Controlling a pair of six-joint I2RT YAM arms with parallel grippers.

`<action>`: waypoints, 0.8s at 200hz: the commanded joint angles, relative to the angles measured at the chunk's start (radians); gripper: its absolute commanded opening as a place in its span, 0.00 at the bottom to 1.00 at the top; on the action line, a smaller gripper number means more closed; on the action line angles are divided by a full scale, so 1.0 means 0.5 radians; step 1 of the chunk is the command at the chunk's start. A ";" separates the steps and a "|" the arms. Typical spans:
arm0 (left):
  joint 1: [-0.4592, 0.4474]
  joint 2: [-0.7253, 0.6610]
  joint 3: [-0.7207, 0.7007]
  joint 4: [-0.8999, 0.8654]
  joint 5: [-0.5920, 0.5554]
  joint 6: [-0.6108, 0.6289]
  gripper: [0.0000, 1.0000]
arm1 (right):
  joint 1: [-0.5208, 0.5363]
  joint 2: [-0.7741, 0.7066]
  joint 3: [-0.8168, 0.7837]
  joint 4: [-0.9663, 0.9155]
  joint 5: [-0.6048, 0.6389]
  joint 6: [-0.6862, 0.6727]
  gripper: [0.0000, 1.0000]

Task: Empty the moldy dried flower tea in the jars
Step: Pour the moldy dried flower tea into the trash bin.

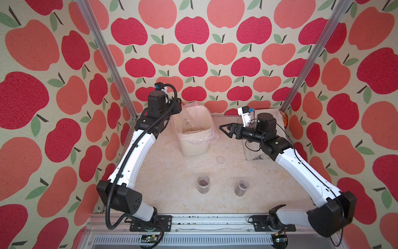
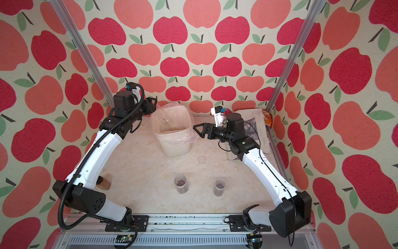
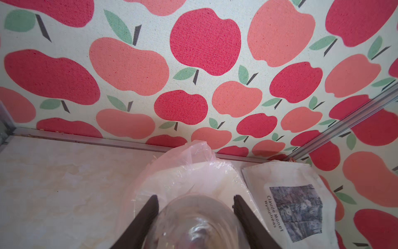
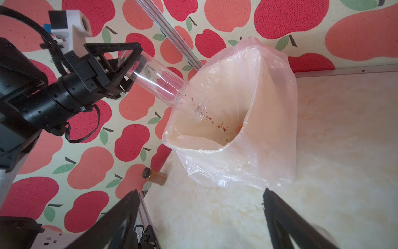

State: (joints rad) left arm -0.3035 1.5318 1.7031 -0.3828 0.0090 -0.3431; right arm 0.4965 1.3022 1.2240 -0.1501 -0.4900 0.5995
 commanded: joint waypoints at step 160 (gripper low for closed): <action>-0.396 0.051 -0.017 0.071 -0.453 0.487 0.00 | -0.102 -0.184 -0.147 -0.145 -0.100 -0.229 0.94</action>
State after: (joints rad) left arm -0.4229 1.5803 1.7065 -0.4118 -0.1120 -0.2165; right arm 0.4606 1.2358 1.1671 -0.2100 -0.4999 0.5159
